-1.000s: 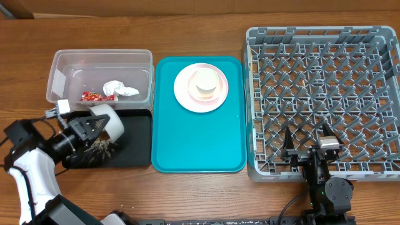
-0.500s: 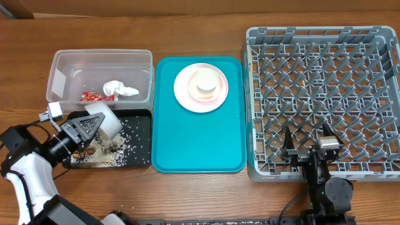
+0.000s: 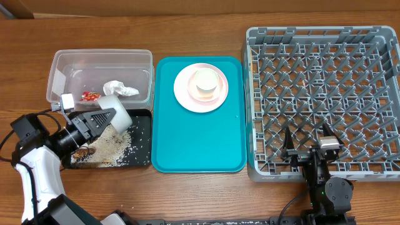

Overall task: Sort waste into correct bins and load items into the dishwasher
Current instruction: 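Tilt the bowl with the left gripper to dump rice onto the black tray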

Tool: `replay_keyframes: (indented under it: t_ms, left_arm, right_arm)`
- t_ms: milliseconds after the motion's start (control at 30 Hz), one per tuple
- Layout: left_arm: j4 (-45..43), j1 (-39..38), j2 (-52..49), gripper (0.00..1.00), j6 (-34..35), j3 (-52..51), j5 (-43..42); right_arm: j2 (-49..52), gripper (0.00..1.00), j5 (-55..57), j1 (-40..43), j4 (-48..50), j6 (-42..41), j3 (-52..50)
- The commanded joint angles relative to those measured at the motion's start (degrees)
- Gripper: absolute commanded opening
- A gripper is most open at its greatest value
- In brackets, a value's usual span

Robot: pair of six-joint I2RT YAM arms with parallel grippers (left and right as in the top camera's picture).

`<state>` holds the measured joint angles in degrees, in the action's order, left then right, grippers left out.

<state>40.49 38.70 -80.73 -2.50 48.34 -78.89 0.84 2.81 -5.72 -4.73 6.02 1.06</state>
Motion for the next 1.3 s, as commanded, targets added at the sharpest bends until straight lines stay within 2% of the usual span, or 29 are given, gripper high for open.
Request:
replay_keyframes:
  t_ms: [0,167,367,500,767,1267]
  left_arm:
    - [-1.01,-0.09,0.11,0.04,1.86,-0.28,-2.51]
    - [-2.1,-0.07,0.11,0.04,2.19,-0.28,-7.72]
    - [-8.76,-0.02,0.11,0.04,11.67,-0.28,-8.52]
    - [-11.39,1.31,0.11,0.04,13.68,-0.28,-11.69]
    - [-9.11,5.84,0.11,0.04,14.49,-0.28,-11.69]
    - [-8.04,5.9,0.11,0.04,13.27,-0.28,-10.78]
  right_arm:
    - [-0.68,1.0,-0.11,-0.33,0.28,0.0,-0.61]
    - [-0.68,1.0,-0.11,-0.33,0.28,0.0,-0.61]
    - [-0.68,1.0,-0.11,-0.33,0.28,0.0,-0.61]
    - [-0.68,1.0,-0.11,-0.33,0.28,0.0,-0.61]
    - [-0.68,1.0,-0.11,-0.33,0.28,0.02,-0.61]
    - [-0.68,1.0,-0.11,-0.33,0.28,0.0,-0.61]
